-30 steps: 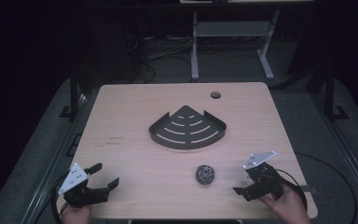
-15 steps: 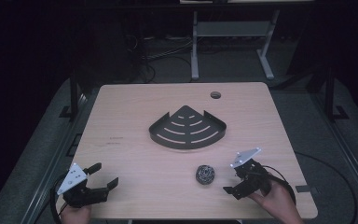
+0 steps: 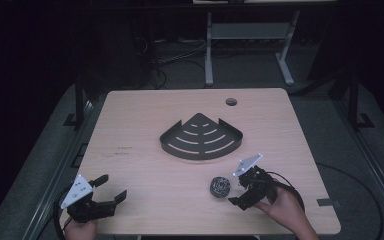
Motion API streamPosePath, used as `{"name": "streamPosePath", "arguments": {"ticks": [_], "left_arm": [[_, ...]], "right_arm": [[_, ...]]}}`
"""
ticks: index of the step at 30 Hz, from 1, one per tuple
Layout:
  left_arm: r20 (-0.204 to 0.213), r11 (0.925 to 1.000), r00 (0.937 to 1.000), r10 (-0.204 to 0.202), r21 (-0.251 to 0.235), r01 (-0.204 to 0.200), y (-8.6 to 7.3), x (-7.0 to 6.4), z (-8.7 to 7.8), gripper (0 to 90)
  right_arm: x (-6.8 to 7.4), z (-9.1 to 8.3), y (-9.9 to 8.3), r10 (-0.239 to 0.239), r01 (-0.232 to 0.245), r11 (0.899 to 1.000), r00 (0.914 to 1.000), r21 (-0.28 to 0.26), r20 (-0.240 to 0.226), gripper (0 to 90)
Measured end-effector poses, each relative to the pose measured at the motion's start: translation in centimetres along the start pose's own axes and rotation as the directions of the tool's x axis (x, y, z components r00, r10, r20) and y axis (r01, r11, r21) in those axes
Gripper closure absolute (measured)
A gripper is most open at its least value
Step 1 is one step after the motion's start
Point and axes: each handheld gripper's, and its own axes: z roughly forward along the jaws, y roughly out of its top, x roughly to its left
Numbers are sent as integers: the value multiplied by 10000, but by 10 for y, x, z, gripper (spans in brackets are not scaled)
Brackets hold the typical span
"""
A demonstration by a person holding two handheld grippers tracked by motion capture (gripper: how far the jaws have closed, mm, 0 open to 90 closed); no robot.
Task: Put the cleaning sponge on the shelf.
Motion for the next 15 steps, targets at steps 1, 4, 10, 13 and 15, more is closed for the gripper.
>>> {"name": "streamPosePath", "arguments": {"ticks": [1, 4, 10, 13, 15], "left_arm": [[-28, 10000, 10000, -9, -1, 9, 0, 0, 0, 134], [14, 10000, 10000, 40, 27, -40, 0, 0, 0, 134], [-8, 10000, 10000, 13, 28, -13, 0, 0, 0, 133], [40, 10000, 10000, 63, 49, -63, 1, 0, 1, 134], [37, 10000, 10000, 51, 54, -51, 0, 0, 0, 134]], "right_arm": [[0, 1, 2, -57, 57, 10000, 10000, 21, -24, 157], [1, 4, 8, -198, 198, 9998, 9998, 98, -51, 157], [1, 7, 16, -282, 286, 9994, 9995, 184, -173, 156], [1, 9, 19, -379, 383, 9990, 9991, 229, -197, 156], [1, 10, 22, -415, 420, 9988, 9989, 232, -209, 156]]}}
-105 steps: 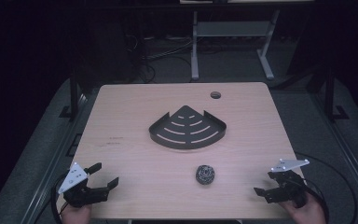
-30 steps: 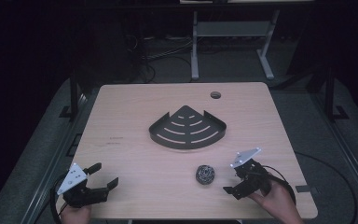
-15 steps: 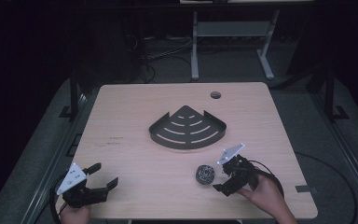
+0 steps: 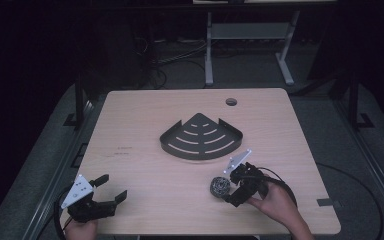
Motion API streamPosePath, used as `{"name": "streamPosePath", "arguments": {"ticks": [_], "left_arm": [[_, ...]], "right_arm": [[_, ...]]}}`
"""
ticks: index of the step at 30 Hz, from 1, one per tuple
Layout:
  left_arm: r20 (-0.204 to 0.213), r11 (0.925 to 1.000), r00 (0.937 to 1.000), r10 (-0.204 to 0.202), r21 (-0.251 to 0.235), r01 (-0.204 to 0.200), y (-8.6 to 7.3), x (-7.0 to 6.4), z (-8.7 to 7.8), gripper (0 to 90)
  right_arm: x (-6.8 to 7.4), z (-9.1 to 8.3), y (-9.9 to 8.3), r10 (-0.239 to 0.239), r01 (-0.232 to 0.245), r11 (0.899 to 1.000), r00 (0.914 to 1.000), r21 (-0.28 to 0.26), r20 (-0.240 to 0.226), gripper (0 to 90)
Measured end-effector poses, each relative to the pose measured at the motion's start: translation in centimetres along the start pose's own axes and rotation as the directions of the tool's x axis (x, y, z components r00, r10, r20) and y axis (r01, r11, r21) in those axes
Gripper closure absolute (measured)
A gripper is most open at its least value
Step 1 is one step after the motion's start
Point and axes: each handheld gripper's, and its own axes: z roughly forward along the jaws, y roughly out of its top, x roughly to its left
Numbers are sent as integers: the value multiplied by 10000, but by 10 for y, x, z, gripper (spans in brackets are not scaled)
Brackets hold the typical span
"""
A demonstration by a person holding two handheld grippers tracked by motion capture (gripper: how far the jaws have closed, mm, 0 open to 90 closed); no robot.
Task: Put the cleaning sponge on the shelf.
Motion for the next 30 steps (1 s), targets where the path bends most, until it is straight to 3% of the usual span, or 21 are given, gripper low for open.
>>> {"name": "streamPosePath", "arguments": {"ticks": [13, 30], "left_arm": [[-21, 10000, 10000, -19, -42, 19, 0, 0, 0, 134], [35, 10000, 10000, -24, -33, 24, 0, -1, 1, 134]], "right_arm": [[-3, 15, 12, -16, 25, 9996, 9995, 294, -311, 158], [-5, 29, 24, -287, 310, 9948, 9993, 968, -249, 215]]}}
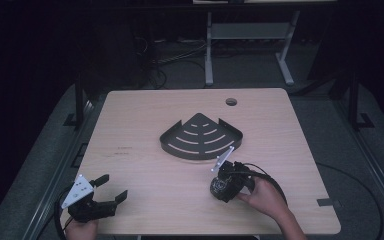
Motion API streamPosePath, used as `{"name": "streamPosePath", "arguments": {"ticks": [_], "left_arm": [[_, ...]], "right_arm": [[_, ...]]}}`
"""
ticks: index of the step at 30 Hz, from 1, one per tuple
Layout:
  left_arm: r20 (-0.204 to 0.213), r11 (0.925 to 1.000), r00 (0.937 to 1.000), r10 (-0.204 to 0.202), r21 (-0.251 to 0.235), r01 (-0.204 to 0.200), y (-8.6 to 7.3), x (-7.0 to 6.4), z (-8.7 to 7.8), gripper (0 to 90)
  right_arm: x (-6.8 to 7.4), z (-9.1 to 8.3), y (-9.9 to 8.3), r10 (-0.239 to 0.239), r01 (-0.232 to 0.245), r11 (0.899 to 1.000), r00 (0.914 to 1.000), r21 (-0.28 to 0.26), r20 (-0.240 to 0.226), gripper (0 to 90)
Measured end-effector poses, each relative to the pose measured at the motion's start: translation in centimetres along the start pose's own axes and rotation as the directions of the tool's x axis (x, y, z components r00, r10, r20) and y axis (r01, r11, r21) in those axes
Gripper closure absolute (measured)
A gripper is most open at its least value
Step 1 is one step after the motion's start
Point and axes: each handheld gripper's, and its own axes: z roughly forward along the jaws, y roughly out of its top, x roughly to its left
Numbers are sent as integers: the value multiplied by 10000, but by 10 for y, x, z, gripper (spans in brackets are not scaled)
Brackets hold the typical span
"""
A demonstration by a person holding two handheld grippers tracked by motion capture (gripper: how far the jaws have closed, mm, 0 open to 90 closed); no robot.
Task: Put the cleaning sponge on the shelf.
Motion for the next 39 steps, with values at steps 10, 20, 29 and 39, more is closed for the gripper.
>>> {"name": "streamPosePath", "arguments": {"ticks": [10, 20, 29, 39], "left_arm": [[40, 10000, 10000, 28, -3, -28, 0, 0, 0, 134], [11, 10000, 10000, 18, -8, -18, 0, 0, 0, 134], [-11, 10000, 10000, 1, -2, -1, 0, 0, -1, 134], [-49, 10000, 10000, -35, -35, 35, 0, 0, -1, 133]], "right_arm": [[0, 6, 4, -118, 114, 9995, 9999, 298, 111, 270], [1, 6, 5, -229, 227, 9991, 9997, 347, 48, 323], [2, 5, 5, -377, 377, 9989, 9993, 282, -12, 341], [-6, -9, 6, -238, 233, 9996, 9993, -156, -290, 344]]}}
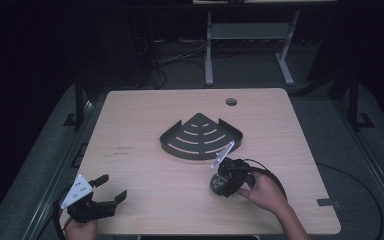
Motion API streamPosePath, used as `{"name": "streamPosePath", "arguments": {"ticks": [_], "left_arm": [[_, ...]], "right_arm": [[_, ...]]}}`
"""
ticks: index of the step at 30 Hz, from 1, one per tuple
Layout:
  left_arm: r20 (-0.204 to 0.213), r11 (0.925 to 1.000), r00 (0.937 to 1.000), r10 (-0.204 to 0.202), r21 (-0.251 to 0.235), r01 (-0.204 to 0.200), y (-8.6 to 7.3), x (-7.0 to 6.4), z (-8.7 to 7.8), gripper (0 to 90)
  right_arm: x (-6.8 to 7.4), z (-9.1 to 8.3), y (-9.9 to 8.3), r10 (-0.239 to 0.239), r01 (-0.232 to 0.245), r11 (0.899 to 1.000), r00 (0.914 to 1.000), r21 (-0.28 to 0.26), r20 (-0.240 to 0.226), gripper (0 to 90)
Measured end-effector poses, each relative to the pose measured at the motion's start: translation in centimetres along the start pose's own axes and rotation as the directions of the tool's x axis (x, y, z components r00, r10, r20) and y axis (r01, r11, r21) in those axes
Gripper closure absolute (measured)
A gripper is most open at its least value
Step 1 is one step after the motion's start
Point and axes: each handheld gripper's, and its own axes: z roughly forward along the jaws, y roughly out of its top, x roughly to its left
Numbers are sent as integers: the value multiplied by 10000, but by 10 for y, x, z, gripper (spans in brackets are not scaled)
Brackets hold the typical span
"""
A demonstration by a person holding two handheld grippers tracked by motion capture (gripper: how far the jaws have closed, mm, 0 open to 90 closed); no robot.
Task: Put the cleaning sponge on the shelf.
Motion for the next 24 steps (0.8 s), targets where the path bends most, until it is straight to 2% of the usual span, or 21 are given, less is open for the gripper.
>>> {"name": "streamPosePath", "arguments": {"ticks": [7, 11, 24], "left_arm": [[7, 10000, 10000, 9, 34, -9, 0, 0, 1, 134], [-6, 10000, 10000, 2, 14, -2, 0, 0, 1, 133], [39, 10000, 10000, 19, 28, -19, 0, 0, 2, 133]], "right_arm": [[-9, -10, 6, -1, -1, 9998, 9999, -174, -145, 345], [-16, -16, 9, 85, -99, 9993, 9992, -348, -394, 346], [-30, -26, 18, 124, -135, 9994, 9993, -328, -355, 346]]}}
